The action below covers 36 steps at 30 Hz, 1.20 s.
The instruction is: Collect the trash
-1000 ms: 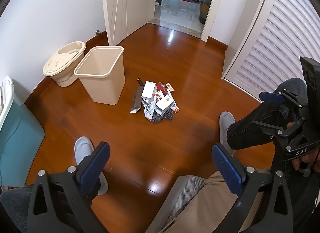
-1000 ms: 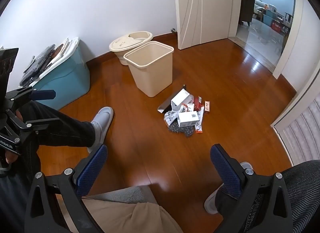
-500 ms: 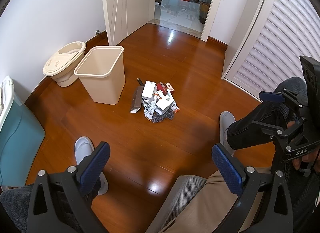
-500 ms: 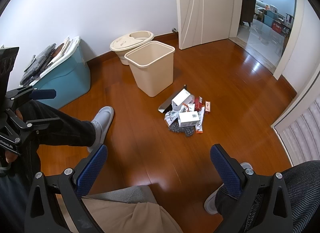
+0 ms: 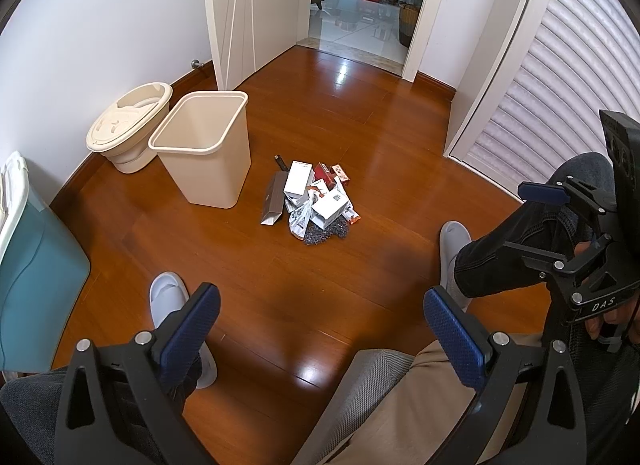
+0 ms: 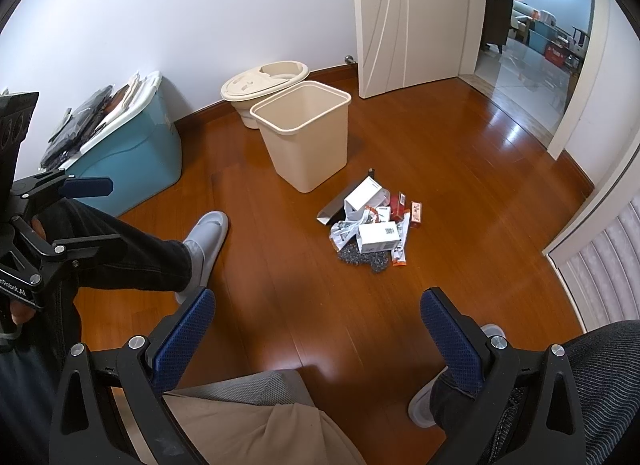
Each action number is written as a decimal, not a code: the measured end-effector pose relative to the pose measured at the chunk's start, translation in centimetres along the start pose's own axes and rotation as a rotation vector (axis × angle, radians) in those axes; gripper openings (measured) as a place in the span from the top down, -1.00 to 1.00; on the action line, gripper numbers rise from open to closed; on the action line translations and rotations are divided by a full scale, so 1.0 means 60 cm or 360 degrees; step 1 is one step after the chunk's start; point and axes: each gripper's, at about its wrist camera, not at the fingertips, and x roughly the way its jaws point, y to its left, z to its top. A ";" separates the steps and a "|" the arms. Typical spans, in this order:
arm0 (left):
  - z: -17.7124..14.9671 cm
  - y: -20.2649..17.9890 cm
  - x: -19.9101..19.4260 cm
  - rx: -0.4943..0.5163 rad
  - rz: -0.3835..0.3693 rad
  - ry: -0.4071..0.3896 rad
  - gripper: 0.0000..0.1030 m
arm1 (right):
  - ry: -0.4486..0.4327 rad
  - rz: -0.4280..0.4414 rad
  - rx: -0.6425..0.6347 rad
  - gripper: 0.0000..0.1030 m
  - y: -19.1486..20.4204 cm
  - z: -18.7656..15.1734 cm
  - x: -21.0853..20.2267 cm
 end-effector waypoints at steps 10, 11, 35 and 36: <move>0.000 0.000 0.001 0.0000 0.0000 0.0001 -1.00 | 0.0004 0.0000 -0.0003 -1.00 0.001 0.003 0.002; 0.000 0.000 0.001 -0.0001 0.0001 0.0002 -1.00 | 0.0003 0.0001 -0.0004 -1.00 0.005 -0.001 0.004; 0.002 0.002 0.001 -0.0002 0.0001 0.0004 -1.00 | 0.0009 -0.0002 -0.0007 -1.00 0.007 -0.002 0.007; 0.002 0.002 0.001 -0.0002 0.0001 0.0005 -1.00 | 0.0009 -0.0002 -0.0007 -1.00 0.008 -0.002 0.007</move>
